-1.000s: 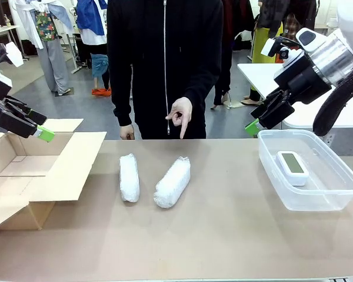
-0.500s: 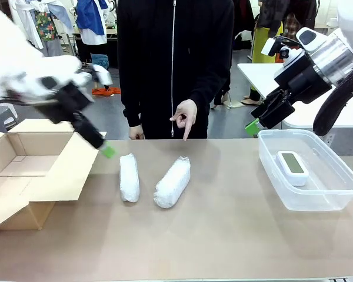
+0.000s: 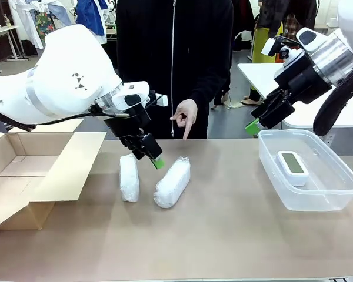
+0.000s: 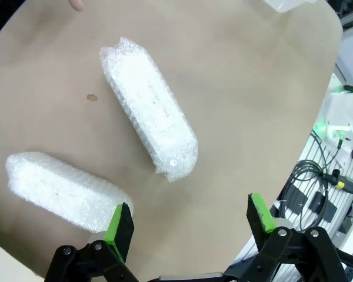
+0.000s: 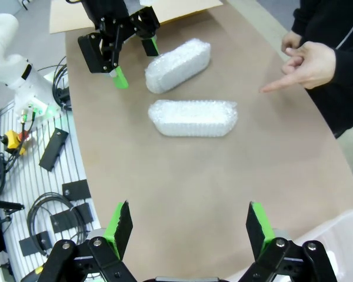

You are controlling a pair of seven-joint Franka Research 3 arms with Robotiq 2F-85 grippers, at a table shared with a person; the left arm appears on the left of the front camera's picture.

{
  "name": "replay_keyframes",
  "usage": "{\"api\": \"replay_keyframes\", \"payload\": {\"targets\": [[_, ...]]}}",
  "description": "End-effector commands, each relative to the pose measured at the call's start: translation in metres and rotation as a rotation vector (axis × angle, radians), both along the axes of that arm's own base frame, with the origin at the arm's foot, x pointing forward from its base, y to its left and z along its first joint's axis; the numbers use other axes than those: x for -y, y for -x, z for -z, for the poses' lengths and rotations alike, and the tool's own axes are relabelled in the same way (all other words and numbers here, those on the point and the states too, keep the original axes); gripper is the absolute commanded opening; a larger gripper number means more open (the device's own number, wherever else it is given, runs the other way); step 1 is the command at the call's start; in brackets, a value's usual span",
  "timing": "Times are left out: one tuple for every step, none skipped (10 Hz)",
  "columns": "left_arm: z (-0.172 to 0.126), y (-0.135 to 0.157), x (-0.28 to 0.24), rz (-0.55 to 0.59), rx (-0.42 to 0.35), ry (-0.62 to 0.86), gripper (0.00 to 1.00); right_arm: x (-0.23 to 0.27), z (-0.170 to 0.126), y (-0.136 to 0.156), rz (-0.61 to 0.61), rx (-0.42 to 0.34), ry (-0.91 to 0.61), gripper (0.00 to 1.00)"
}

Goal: Separate and place wrapped and unwrapped clocks.
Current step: Pick up the Digital clock indicated by the person.

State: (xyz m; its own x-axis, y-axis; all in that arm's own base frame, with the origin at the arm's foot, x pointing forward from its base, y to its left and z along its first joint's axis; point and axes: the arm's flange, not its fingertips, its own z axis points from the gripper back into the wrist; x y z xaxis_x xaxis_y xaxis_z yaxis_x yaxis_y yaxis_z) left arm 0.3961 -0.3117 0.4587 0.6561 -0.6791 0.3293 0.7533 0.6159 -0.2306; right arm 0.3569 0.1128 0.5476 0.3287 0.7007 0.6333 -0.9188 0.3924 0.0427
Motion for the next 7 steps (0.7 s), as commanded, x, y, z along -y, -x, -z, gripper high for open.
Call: {"api": "replay_keyframes", "payload": {"targets": [[-0.017, 0.015, -0.018, 0.024, 0.021, -0.002, 1.00, 0.003, -0.001, -0.001, -0.018, 0.002, 0.007, 1.00], [-0.017, 0.015, -0.018, 0.024, 0.021, -0.002, 1.00, 0.003, -0.001, -0.001, -0.018, 0.002, 0.007, 1.00], [-0.017, 0.015, -0.018, 0.024, 0.021, -0.002, 1.00, 0.003, -0.001, -0.001, -0.018, 0.002, 0.007, 1.00], [-0.013, 0.006, -0.008, 0.005, 0.012, -0.001, 1.00, 0.003, -0.001, -0.001, -0.018, 0.002, 0.007, 1.00], [0.003, -0.015, 0.017, -0.053, 0.044, -0.001, 1.00, 0.003, -0.001, -0.001, -0.018, 0.002, 0.007, 1.00], [0.016, -0.034, 0.041, -0.095, 0.070, -0.034, 1.00, 0.003, -0.001, -0.001, -0.018, 0.002, 0.007, 1.00], [0.026, -0.042, 0.058, -0.121, 0.104, -0.097, 1.00, 0.003, -0.001, -0.001, -0.018, 0.002, 0.007, 1.00]]}}
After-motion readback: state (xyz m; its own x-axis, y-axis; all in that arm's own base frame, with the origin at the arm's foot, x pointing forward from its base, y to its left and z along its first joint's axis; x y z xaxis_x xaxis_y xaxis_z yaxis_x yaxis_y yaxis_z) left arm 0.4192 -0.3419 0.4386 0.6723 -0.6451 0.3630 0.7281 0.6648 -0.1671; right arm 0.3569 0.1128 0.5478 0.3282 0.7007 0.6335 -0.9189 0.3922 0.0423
